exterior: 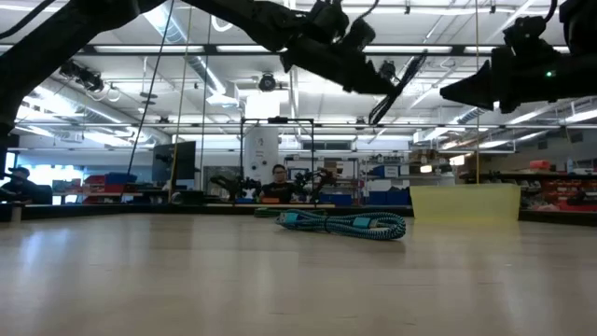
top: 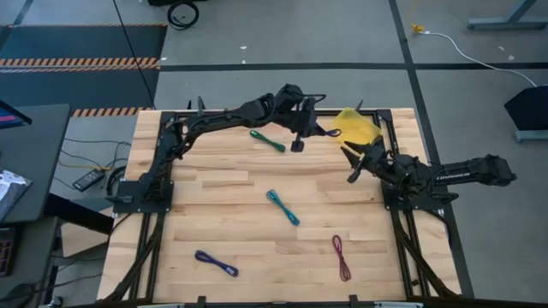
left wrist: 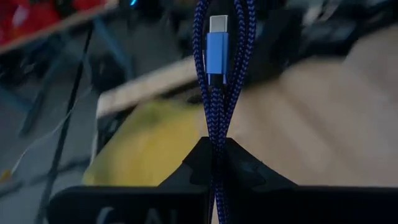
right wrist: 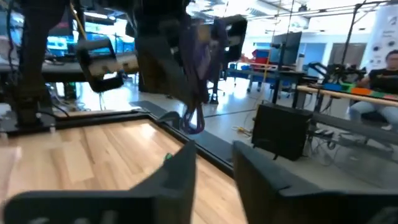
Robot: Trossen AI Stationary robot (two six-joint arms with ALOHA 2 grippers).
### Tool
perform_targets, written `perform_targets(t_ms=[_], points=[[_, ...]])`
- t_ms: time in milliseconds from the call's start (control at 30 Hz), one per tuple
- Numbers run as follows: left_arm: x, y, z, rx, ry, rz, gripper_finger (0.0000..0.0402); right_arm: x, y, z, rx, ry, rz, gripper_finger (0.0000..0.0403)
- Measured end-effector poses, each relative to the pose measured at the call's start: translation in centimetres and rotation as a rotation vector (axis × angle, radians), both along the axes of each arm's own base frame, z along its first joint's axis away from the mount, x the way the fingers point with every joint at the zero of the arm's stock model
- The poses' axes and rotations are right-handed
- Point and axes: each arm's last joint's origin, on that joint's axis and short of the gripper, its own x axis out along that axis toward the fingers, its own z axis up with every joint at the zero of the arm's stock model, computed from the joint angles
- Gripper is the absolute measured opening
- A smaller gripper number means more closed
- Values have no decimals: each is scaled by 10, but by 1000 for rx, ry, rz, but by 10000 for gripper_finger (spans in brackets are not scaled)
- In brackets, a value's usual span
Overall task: Pick and place USB-C Cables
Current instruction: Put the violet charger cable into the yellow container
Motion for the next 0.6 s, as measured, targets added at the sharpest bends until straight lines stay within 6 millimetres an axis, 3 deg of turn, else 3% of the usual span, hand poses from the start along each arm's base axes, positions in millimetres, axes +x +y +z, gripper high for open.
perform_targets(t_ms=[167,300,433,600], points=[[2,-7,4,-111,-36,-84,26,0,-1,3,19,-44,-9,232],[3,-9,3,-147,-21,-79,31,-2,-2,13,10,-159,-20,289],[2,-10,2,-166,-9,-72,25,-1,-3,17,-17,-194,19,312],[4,-9,5,-199,-33,-56,30,4,-5,14,-26,-165,51,304]])
